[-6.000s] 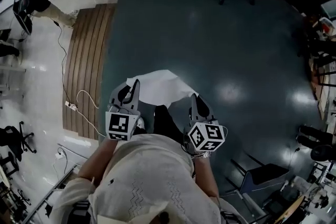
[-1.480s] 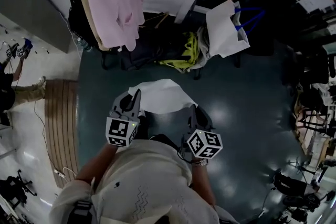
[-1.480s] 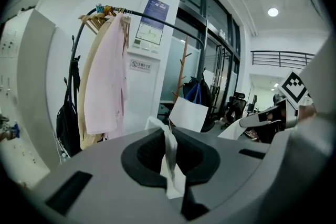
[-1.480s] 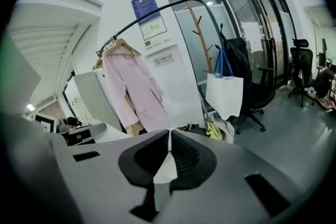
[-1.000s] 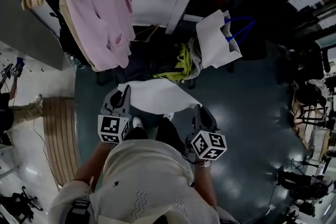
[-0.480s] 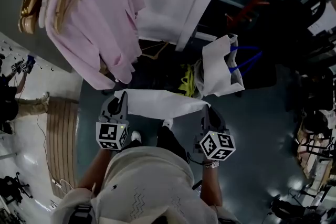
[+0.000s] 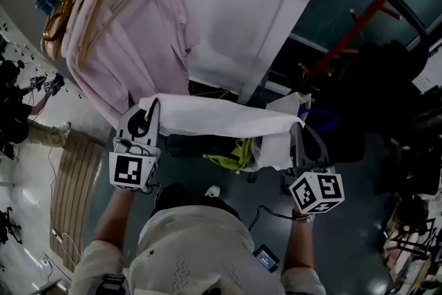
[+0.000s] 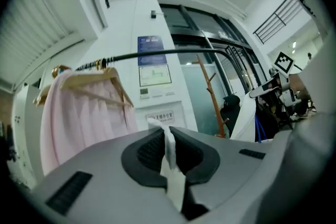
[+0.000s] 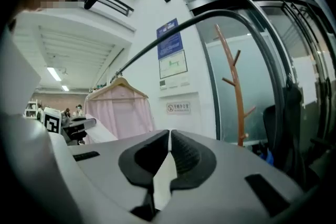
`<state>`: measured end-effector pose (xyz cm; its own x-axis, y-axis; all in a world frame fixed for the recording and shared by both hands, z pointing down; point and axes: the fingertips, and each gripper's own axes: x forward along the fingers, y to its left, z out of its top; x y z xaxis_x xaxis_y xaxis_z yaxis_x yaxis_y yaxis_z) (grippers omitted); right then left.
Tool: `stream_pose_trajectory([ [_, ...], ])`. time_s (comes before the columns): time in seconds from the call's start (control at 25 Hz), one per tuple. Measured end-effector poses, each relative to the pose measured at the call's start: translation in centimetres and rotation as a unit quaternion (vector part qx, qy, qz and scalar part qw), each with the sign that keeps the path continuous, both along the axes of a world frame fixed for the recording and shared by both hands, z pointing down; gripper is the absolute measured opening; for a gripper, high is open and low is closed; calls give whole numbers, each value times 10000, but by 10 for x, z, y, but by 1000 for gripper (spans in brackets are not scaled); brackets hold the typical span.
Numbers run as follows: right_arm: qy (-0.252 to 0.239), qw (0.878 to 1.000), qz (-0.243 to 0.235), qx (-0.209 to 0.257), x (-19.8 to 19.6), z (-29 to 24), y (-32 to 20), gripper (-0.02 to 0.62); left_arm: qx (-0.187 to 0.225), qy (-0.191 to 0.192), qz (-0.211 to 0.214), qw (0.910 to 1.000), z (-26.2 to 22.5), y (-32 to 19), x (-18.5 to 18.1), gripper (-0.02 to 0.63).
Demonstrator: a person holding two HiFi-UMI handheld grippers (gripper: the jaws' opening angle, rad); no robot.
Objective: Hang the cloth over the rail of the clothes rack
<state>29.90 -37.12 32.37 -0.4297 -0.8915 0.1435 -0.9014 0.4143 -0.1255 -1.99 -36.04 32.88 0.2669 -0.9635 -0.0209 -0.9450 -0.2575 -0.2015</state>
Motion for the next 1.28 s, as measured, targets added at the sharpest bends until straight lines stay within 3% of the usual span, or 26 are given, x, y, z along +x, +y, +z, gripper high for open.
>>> stream_pose_trajectory([
  [0.2,197,9949,-407,903,-8,-96,-21,25,1041,6,168,9944,-108,-20,0,20],
  [0.4,505,9809,-380,1842,-16,-198,-25,25,1809,104,243,9831,-207,-31,-9,20],
  [0.56,702,9704,-232,2299,-20,-264,-33,25,2198,-304,223,9748,-270,-49,-19,20],
  [0.84,1206,9535,-127,2761,-33,-348,-41,25,2771,-1234,291,9524,-348,-68,-21,20],
  [1.04,1337,9411,157,3102,-35,-404,-43,25,2923,-1204,394,9479,-404,-82,-28,21],
  [1.28,1430,9289,500,3378,-32,-467,-56,25,2907,-1306,95,9478,-467,-111,-31,21],
])
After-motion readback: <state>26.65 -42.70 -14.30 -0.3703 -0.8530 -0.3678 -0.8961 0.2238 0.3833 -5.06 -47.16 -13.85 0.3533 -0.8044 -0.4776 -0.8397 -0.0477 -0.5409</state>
